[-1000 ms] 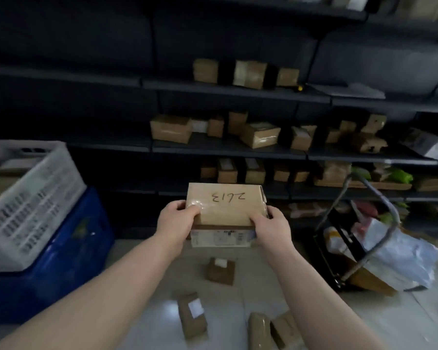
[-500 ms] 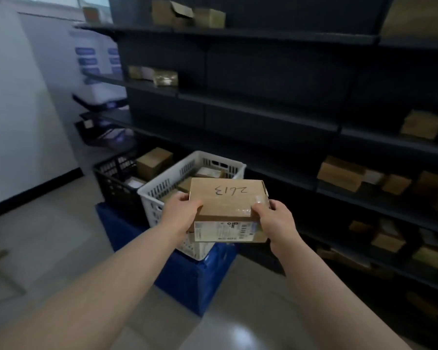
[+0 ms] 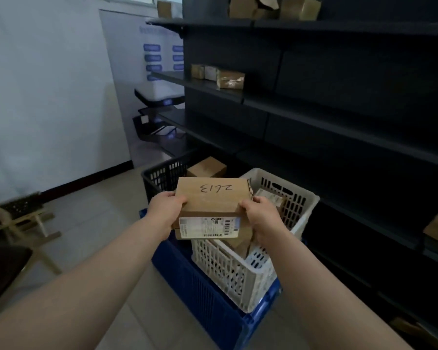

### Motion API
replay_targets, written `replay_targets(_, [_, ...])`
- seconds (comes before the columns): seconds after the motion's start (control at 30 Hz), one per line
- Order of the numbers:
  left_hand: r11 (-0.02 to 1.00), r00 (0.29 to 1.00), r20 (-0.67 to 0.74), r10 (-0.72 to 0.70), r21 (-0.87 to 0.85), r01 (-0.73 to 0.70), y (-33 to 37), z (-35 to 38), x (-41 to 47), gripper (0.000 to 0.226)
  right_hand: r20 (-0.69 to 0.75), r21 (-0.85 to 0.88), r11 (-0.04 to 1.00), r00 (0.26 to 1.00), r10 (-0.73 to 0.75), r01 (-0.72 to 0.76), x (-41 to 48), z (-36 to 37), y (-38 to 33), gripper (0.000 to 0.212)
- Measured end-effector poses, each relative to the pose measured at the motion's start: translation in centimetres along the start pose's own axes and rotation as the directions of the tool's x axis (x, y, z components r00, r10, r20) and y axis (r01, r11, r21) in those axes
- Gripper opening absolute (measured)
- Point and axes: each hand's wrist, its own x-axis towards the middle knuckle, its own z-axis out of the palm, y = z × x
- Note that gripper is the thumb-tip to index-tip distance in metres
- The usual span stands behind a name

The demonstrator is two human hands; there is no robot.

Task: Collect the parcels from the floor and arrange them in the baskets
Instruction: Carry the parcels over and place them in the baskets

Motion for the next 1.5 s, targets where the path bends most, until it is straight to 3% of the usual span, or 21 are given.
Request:
replay_targets(0.23, [1.000,0.995,-0.097,-0.024,-0.004,0.024,4.3,1.1,12.1,0.046,0.086,-0.057,0.998,0.996,-0.005,0.010,12.6,4.6,-5.1,0.027])
replay_targets(0.33, [0.999,0.994,-0.104,-0.040,0.024,0.043,4.9,1.3,16.9,0.049,0.086,-0.041,0.999,0.996,0.016,-0.012,17.2,6.6,-6.1,0.018])
replay_targets(0.5, [0.993,0.994,-0.083,-0.074,0.083,0.081,4.7,1.8,24.6,0.051,0.057,0.007,0.995,0.994,0.097,-0.097,23.0,9.1,-6.3,0.026])
replay_targets(0.63, [0.984,0.990,-0.015,-0.143,0.105,0.144,3.5,2.3,30.9,0.047,0.025,0.018,0.981,0.981,0.194,-0.195,27.7,12.0,-5.1,0.014])
replay_targets(0.7, [0.974,0.983,0.014,-0.183,0.139,0.180,2.9,2.4,34.3,0.043,0.005,0.036,0.967,0.968,0.252,-0.252,30.4,13.7,-4.2,0.029])
replay_targets(0.8, [0.956,0.973,0.052,-0.227,0.205,0.212,2.3,2.1,39.3,0.029,-0.025,0.052,0.943,0.944,0.330,-0.329,33.4,16.3,-3.5,0.040])
replay_targets(0.9, [0.920,0.957,0.089,-0.276,0.314,0.236,1.7,1.5,44.9,0.018,-0.064,0.107,0.894,0.894,0.443,-0.435,36.5,19.4,-2.3,0.030])
replay_targets(1.2, [0.758,0.852,0.241,-0.464,0.606,0.241,-2.2,1.4,55.3,0.023,-0.155,0.271,0.747,0.739,0.656,-0.607,41.3,25.5,1.0,0.011])
replay_targets(1.5, [0.625,0.852,0.253,-0.458,0.773,0.107,-6.0,2.4,58.9,0.027,-0.155,0.333,0.676,0.669,0.727,-0.657,42.7,27.4,4.2,0.009])
